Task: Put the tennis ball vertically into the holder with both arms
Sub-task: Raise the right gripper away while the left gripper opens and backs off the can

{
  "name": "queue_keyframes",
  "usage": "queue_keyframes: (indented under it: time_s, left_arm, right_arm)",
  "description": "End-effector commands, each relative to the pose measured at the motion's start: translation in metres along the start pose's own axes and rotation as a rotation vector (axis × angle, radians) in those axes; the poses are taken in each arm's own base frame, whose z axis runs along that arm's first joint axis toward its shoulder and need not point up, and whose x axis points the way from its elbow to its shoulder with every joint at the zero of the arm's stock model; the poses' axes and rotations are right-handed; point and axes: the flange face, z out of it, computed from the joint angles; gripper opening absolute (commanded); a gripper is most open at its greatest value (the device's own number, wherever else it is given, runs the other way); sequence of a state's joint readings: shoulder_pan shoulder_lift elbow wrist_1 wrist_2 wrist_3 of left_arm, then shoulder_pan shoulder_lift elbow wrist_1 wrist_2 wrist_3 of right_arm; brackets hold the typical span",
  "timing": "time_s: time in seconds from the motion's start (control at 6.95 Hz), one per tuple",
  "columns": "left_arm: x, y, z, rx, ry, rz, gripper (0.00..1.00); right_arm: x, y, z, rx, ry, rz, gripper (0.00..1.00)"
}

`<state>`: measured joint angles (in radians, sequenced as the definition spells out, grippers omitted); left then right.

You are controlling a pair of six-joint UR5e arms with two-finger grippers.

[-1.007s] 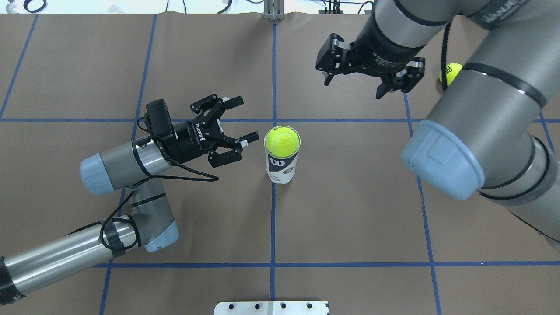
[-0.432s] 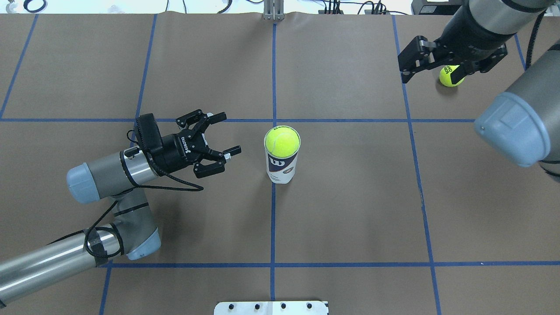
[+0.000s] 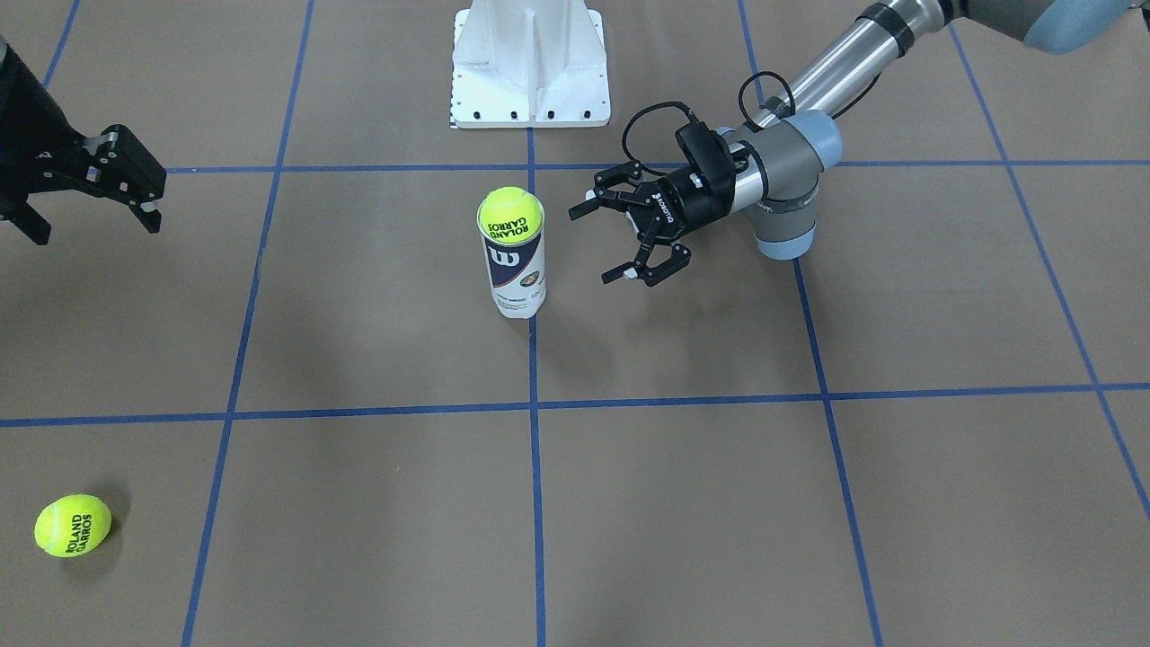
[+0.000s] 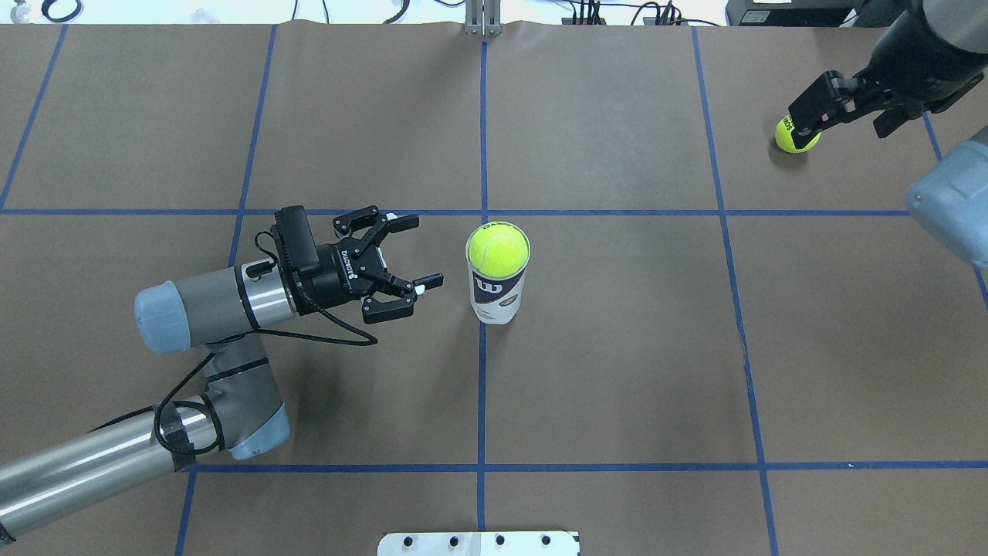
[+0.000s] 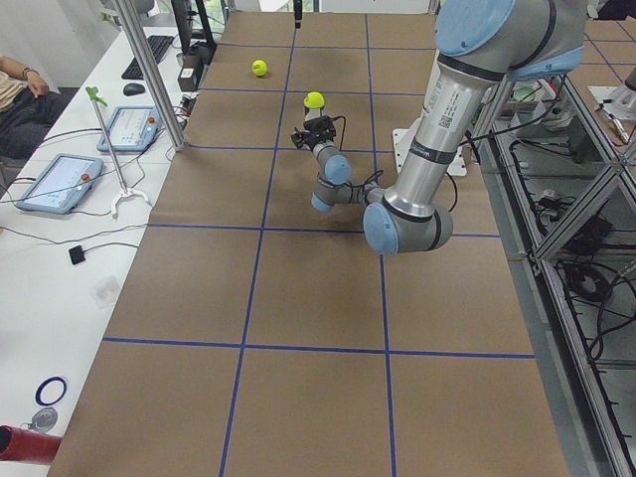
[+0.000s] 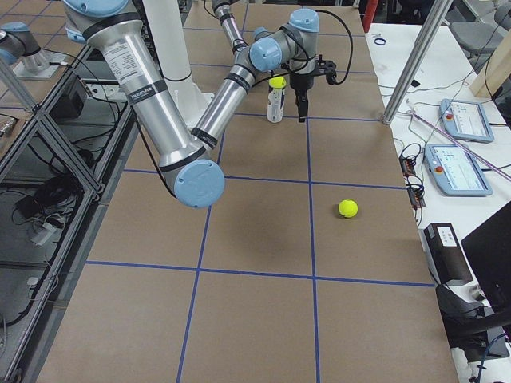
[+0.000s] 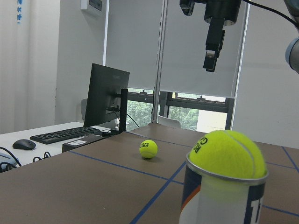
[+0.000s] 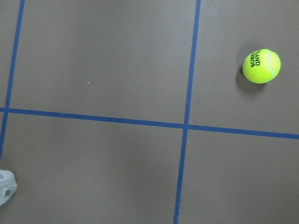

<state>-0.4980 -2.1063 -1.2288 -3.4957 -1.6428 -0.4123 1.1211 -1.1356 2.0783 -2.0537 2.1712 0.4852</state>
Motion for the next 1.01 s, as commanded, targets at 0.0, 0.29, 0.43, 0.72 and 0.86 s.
queue_keyframes:
  time_s: [0.0, 0.29, 0.43, 0.72, 0.86]
  left_arm:
    - [0.0, -0.017, 0.009, -0.107, 0.07, 0.006, 0.99]
    - [0.001, -0.013, 0.014, -0.16, 0.087, 0.056, 0.99]
    - [0.003, -0.016, 0.018, -0.157, 0.097, 0.056, 0.99]
    - [0.005, -0.022, 0.025, -0.146, 0.1, 0.059, 0.99]
    - [0.005, -0.023, 0.026, -0.144, 0.101, 0.059, 0.99]
  right_arm:
    - [0.022, -0.008, 0.009, -0.015, 0.023, -0.018, 0.99]
    - [0.055, -0.017, 0.015, -0.032, 0.048, -0.054, 0.99]
    - [0.076, -0.032, 0.022, -0.022, 0.047, -0.056, 0.99]
    - [0.143, -0.074, 0.071, 0.026, -0.021, -0.049, 0.99]
    - [0.162, -0.088, 0.091, 0.027, -0.027, -0.035, 0.99]
